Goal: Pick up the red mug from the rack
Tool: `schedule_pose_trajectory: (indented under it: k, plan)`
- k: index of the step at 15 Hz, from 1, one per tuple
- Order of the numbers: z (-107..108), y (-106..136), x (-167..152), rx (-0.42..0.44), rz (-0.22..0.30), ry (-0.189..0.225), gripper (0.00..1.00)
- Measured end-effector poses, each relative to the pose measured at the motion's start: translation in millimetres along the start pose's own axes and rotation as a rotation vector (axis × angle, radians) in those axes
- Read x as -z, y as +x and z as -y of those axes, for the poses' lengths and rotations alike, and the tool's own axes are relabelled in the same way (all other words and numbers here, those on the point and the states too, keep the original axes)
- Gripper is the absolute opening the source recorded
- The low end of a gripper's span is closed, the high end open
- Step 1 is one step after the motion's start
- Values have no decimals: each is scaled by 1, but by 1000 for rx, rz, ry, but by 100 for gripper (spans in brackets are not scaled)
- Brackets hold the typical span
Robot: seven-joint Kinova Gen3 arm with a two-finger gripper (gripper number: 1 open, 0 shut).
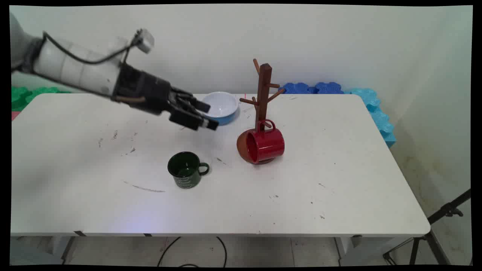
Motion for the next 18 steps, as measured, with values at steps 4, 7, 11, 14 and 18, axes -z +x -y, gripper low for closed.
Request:
schedule_pose_trajectory:
  k: [4,7,11,14,18]
  plan:
    - [-20,-19,-27,54,4,19,100]
    - [-31,-32,-47,128,12,54,100]
    - [-40,-40,-64,212,21,76,100]
    - [-44,-45,-81,265,27,90,100]
    - [-43,-47,-103,304,20,105,100]
